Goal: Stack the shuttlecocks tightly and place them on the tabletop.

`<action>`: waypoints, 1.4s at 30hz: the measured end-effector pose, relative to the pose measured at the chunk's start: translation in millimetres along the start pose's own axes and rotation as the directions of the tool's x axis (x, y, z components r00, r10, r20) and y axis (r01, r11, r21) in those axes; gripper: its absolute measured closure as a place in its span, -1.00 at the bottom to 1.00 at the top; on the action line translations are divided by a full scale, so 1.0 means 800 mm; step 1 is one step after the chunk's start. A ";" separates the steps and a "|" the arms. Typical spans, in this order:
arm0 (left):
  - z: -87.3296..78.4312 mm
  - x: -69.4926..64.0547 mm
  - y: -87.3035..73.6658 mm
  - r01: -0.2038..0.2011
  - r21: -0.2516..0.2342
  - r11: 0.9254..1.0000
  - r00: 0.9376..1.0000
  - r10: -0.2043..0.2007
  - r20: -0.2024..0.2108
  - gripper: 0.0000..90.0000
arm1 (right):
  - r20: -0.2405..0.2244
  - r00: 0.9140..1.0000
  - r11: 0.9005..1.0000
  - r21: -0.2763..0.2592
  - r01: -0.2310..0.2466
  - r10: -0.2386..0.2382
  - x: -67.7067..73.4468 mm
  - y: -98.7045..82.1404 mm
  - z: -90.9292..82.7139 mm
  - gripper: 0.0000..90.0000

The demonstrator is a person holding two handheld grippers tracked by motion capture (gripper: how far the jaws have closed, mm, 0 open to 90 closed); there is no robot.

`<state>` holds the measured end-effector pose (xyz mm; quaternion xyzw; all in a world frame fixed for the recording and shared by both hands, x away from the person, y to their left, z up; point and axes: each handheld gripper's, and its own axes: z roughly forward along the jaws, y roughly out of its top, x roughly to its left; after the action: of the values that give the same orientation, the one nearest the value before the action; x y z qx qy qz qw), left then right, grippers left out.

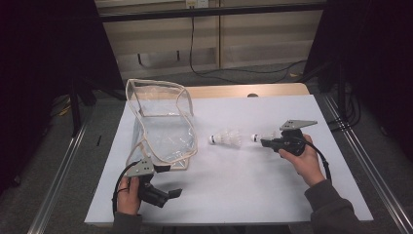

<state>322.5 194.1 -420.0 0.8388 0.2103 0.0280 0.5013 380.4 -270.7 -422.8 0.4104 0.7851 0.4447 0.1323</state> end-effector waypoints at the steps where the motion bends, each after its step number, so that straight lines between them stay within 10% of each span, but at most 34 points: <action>1: 0.000 0.000 0.000 -0.002 0.001 1.000 1.000 0.002 0.000 -0.91 | 0.000 1.000 1.000 0.002 -0.002 0.002 0.000 0.001 0.000 0.98; 42: -0.001 0.000 0.000 0.001 0.001 1.000 1.000 -0.001 0.003 -0.92 | -0.013 1.000 1.000 0.008 0.006 -0.006 0.008 0.012 0.029 0.98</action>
<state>322.2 194.4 -419.8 0.8389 0.2102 0.0262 0.5013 394.6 -249.3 -427.5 0.4056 0.7890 0.4439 0.1268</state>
